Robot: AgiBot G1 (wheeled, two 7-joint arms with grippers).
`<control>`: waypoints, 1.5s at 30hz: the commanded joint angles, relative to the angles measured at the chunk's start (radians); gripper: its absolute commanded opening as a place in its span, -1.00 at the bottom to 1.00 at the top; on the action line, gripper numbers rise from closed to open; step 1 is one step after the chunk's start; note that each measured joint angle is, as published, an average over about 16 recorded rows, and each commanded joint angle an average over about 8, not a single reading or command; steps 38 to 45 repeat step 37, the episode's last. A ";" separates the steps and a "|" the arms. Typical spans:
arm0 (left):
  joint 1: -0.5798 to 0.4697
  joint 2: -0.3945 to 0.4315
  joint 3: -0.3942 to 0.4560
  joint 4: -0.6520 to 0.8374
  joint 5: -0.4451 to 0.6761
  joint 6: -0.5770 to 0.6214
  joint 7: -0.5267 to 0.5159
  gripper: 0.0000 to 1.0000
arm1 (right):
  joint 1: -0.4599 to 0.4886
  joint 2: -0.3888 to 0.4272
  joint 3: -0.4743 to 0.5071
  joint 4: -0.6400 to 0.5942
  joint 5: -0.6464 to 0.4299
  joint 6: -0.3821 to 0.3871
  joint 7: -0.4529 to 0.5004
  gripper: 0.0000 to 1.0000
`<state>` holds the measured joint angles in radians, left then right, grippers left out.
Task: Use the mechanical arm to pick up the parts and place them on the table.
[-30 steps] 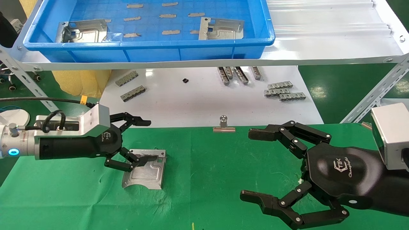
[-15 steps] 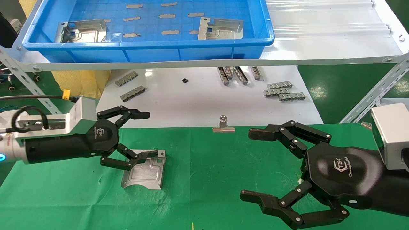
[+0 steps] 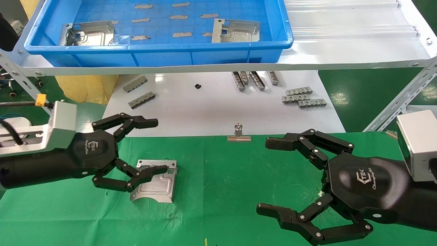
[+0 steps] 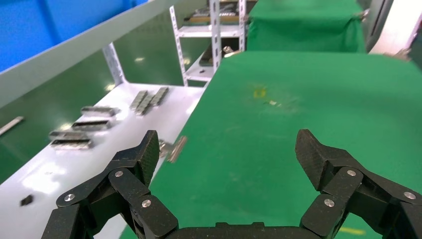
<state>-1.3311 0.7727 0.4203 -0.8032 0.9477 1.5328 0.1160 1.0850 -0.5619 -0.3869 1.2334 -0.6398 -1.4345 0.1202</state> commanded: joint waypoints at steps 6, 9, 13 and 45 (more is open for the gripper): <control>0.083 -0.052 -0.046 -0.156 -0.071 -0.012 -0.099 1.00 | 0.000 0.000 0.000 0.000 0.000 0.000 0.000 1.00; 0.119 -0.075 -0.065 -0.223 -0.101 -0.017 -0.141 1.00 | 0.000 0.000 0.000 0.000 0.000 0.000 0.000 1.00; 0.166 -0.105 -0.091 -0.312 -0.141 -0.024 -0.197 1.00 | 0.000 0.000 0.000 0.000 0.000 0.000 0.000 1.00; 0.266 -0.167 -0.146 -0.499 -0.227 -0.039 -0.307 1.00 | 0.000 0.000 0.000 0.000 0.000 0.000 0.000 1.00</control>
